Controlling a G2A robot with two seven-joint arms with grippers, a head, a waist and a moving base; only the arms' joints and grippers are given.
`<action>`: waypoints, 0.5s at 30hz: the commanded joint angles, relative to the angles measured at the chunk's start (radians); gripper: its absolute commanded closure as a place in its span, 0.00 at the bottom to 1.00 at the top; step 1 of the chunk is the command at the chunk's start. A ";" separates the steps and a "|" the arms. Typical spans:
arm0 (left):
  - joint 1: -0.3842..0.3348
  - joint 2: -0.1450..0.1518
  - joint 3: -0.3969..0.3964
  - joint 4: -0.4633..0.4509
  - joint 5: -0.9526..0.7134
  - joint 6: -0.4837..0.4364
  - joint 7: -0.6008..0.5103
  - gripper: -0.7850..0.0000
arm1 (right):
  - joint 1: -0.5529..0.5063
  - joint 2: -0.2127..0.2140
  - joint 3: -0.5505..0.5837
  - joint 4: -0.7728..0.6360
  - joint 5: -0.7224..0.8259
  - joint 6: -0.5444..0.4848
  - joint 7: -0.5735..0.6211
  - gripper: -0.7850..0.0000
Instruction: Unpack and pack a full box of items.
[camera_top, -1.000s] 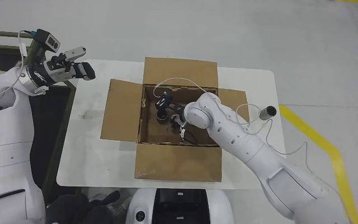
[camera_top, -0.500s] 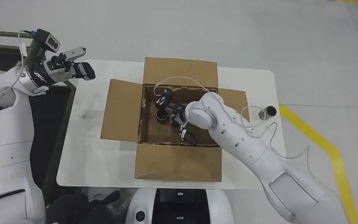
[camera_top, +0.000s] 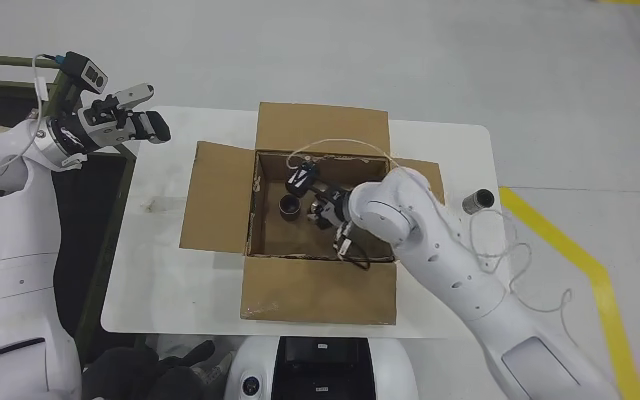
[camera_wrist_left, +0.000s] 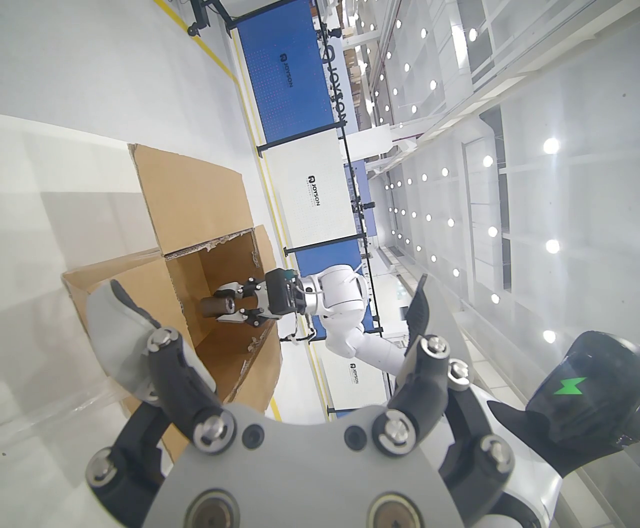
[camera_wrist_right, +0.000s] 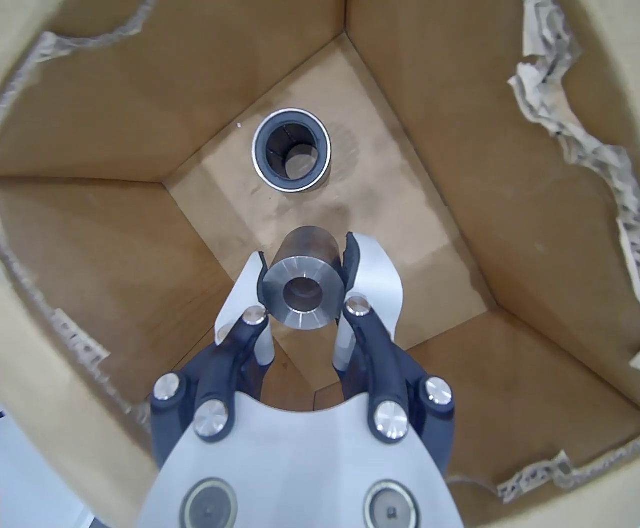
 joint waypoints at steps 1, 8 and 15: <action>0.000 0.000 0.000 0.000 0.000 0.000 0.000 0.00 | -0.021 0.008 0.023 -0.047 0.004 -0.003 0.012 1.00; 0.000 0.000 0.000 0.000 0.000 0.000 0.000 0.00 | -0.083 0.032 0.096 -0.182 0.010 0.016 0.059 1.00; 0.000 0.000 0.000 0.000 0.000 0.000 0.000 0.00 | -0.139 0.053 0.178 -0.299 0.041 0.039 0.089 1.00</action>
